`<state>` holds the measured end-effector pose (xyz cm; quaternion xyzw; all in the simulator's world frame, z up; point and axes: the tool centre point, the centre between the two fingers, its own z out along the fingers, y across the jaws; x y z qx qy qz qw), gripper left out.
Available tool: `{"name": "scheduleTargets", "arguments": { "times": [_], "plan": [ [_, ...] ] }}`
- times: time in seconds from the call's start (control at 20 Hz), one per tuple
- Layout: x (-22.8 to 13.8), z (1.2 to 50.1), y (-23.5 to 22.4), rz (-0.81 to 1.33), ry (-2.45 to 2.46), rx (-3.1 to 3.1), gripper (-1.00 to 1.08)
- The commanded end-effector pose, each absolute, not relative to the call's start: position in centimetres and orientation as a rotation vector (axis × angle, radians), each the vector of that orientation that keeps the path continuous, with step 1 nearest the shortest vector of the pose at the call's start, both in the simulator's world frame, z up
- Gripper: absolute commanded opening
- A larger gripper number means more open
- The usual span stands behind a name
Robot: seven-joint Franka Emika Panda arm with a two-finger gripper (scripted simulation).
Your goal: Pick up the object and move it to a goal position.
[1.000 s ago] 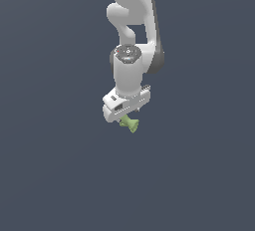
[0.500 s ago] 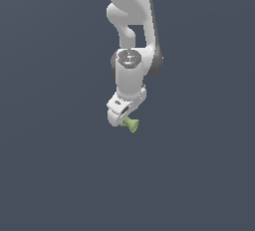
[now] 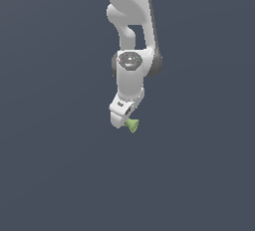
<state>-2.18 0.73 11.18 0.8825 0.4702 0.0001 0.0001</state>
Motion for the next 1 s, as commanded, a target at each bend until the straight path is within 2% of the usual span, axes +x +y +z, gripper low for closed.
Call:
{"name": "scheduleTargets", "arguments": {
  "times": [0.0,0.25,0.95],
  "plan": [
    [-2.2,11.1,0.7,0.000,1.494,2.764,1.00],
    [-2.2,10.8,0.8,0.000,1.489,2.766,1.00],
    [-2.2,6.1,0.7,0.000,1.495,2.763,1.00]
  ]
}}
